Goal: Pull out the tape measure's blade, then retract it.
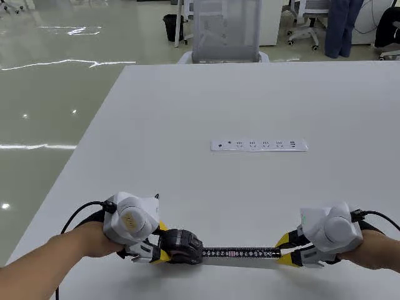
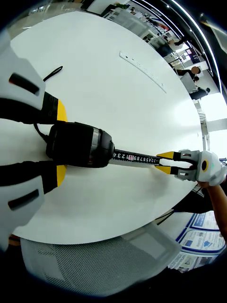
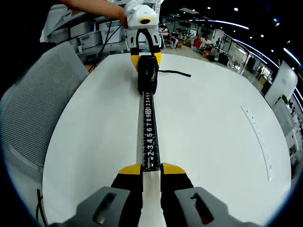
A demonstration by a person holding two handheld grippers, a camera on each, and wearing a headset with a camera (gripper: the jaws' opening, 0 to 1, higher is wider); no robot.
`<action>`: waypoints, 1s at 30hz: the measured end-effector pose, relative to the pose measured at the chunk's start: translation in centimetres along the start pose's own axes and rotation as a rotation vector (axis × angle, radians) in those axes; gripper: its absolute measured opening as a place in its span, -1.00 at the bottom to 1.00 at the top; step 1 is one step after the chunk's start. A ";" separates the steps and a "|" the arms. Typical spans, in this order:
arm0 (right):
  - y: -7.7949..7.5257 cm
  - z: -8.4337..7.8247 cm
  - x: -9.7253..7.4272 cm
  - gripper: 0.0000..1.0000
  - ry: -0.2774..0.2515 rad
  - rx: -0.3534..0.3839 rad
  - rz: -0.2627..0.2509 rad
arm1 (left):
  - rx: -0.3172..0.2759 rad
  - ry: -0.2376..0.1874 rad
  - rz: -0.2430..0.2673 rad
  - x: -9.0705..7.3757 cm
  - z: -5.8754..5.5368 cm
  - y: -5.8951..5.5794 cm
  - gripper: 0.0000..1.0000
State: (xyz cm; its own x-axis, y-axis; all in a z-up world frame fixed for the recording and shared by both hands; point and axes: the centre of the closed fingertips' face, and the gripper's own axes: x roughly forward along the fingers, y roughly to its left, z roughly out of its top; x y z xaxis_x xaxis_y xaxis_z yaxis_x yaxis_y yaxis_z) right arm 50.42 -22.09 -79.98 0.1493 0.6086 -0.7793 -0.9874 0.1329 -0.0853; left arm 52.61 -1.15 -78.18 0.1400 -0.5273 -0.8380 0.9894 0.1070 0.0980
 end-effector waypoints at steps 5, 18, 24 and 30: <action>0.0 -0.2 -0.1 -0.76 0.004 -0.001 0.000 | 0.000 0.000 0.000 0.0 0.0 0.0 -0.50; -0.1 -0.8 -0.5 -0.76 0.013 0.000 -0.005 | -0.001 -0.001 -0.001 0.0 0.0 0.0 -0.50; -0.2 -1.1 -0.7 -0.76 0.018 0.002 -0.007 | -0.001 -0.001 -0.001 0.1 -0.1 0.0 -0.50; -0.2 -1.3 -0.8 -0.76 0.021 0.001 -0.007 | -0.002 -0.001 -0.001 0.1 0.0 0.0 -0.50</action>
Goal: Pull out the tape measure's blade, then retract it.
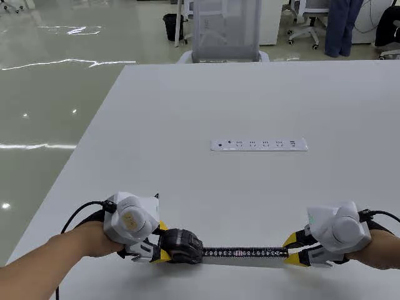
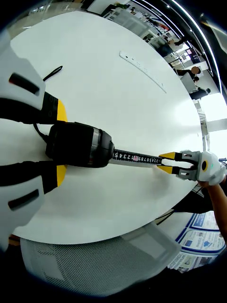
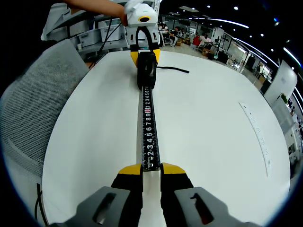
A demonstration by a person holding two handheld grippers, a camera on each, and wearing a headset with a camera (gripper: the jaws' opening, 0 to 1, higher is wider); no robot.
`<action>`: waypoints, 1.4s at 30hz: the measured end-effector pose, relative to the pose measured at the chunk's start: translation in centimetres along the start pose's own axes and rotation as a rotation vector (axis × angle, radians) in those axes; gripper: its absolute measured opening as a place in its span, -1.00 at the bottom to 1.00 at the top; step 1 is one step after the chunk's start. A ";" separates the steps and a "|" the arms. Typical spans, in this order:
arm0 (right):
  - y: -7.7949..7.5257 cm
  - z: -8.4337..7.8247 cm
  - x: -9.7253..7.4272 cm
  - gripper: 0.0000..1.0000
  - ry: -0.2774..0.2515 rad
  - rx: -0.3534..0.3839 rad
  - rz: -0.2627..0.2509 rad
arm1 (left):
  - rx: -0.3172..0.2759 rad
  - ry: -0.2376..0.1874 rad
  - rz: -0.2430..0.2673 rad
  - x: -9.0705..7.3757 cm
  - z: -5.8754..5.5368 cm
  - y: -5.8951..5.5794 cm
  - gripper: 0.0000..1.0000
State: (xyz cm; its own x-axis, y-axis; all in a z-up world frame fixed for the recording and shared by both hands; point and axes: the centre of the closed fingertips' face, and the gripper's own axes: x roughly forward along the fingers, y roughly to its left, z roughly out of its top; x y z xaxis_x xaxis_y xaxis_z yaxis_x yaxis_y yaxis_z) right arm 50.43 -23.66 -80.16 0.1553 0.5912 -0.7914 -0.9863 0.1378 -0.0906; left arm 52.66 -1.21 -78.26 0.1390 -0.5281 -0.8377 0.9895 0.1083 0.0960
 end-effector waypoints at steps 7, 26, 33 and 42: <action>0.0 -0.2 -0.2 -0.77 0.003 0.001 -0.001 | 0.001 0.001 0.000 0.0 0.0 0.0 -0.50; -0.1 -0.8 -0.7 -0.77 0.009 0.005 -0.003 | 0.002 0.002 -0.001 0.0 0.0 0.0 -0.50; -0.1 -1.1 -0.8 -0.77 0.012 0.007 -0.003 | 0.002 0.002 0.000 0.0 0.0 0.0 -0.50; -0.1 -1.4 -1.0 -0.77 0.016 0.010 -0.004 | 0.001 0.001 0.000 -0.1 0.1 0.0 -0.50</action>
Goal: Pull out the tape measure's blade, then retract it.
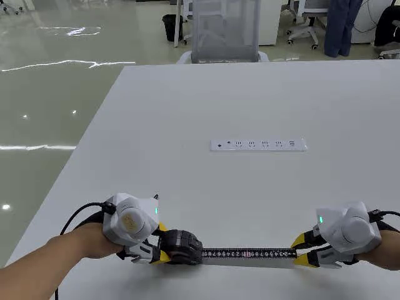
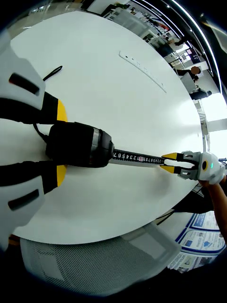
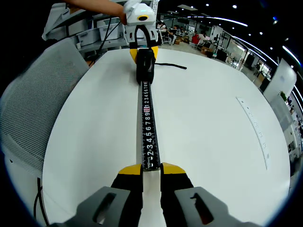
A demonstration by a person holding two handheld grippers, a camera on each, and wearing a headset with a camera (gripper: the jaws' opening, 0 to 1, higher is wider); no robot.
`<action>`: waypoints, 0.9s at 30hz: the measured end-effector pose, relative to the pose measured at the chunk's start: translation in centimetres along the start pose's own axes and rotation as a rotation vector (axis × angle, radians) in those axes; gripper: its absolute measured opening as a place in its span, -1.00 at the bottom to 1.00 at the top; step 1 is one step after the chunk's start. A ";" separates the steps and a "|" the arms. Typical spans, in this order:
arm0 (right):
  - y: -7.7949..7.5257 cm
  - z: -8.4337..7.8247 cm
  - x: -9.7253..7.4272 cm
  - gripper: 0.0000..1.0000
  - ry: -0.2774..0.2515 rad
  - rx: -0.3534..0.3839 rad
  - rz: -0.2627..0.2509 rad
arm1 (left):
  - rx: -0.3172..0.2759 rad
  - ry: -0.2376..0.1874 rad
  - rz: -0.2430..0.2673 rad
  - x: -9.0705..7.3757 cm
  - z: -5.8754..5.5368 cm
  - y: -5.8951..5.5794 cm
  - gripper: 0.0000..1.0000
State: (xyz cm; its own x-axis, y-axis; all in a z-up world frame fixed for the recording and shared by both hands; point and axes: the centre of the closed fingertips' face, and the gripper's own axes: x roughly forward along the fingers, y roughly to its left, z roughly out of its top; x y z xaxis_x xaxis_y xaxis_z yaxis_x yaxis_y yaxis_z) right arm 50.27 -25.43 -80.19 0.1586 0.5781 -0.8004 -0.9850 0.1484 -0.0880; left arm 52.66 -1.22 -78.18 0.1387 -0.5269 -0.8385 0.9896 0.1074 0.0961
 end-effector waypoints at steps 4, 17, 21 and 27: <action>0.0 -0.2 -0.1 -0.77 0.002 0.001 -0.001 | 0.000 0.000 0.000 0.0 0.0 0.0 -0.50; -0.1 -0.7 -0.4 -0.77 0.012 -0.001 -0.003 | 0.002 0.001 -0.002 0.0 -0.1 0.0 -0.50; -0.1 -0.8 -0.5 -0.77 0.013 -0.003 -0.006 | 0.002 0.002 -0.002 0.1 -0.1 0.0 -0.50; -0.1 -1.0 -0.6 -0.77 0.015 -0.002 -0.007 | 0.002 0.003 -0.001 0.0 0.0 0.0 -0.50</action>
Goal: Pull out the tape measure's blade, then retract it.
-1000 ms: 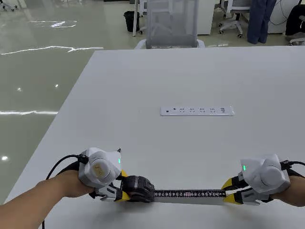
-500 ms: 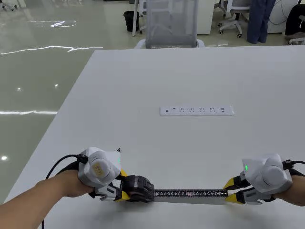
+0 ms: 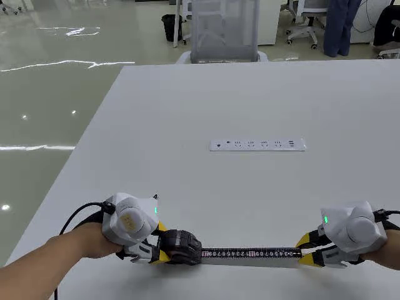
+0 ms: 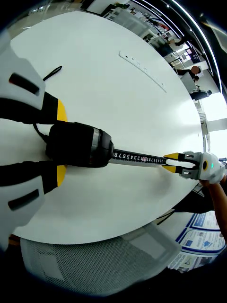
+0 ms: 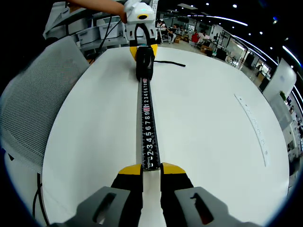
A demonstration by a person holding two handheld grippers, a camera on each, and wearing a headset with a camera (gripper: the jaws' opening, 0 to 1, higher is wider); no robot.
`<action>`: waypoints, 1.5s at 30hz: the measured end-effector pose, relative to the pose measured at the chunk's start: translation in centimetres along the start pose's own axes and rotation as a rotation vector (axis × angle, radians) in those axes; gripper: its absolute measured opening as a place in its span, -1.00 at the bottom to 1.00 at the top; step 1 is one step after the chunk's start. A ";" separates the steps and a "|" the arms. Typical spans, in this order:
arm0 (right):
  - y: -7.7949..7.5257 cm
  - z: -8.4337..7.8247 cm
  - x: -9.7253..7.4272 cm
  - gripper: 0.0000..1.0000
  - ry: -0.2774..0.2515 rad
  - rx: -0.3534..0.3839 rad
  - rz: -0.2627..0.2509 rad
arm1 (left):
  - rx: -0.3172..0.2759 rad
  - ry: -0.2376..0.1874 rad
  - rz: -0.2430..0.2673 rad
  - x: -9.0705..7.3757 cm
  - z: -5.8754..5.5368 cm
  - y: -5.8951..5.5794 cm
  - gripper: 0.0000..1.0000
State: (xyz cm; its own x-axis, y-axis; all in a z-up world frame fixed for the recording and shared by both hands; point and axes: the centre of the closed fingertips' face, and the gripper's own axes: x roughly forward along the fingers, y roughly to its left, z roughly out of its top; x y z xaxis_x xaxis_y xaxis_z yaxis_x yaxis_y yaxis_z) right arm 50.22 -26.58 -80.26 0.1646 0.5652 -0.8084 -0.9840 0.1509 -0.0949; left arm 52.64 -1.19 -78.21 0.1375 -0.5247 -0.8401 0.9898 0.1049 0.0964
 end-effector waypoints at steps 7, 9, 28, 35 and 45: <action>0.0 -0.3 -0.2 -0.77 0.002 0.001 -0.002 | 0.000 0.000 0.000 0.0 0.1 0.0 -0.50; -0.1 -0.3 -0.3 -0.77 0.003 0.001 -0.002 | 0.000 0.000 -0.001 0.0 0.1 0.0 -0.50; 0.0 -1.1 -0.7 -0.77 0.011 0.003 -0.004 | 0.001 0.003 0.000 0.1 0.1 0.0 -0.50; 0.1 -1.3 -0.8 -0.77 0.013 0.007 -0.005 | 0.001 0.004 0.000 0.1 0.0 0.0 -0.50; 0.1 -1.7 -1.1 -0.77 0.019 0.009 -0.005 | 0.001 0.005 0.000 0.1 0.1 0.0 -0.50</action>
State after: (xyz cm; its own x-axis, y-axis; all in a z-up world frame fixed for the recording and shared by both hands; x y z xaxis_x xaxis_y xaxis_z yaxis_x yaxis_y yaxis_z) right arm 49.84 -28.57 -80.40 0.1681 0.5492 -0.8186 -0.9825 0.1609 -0.0939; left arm 52.61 -1.34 -78.23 0.1371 -0.5205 -0.8428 0.9899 0.1039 0.0969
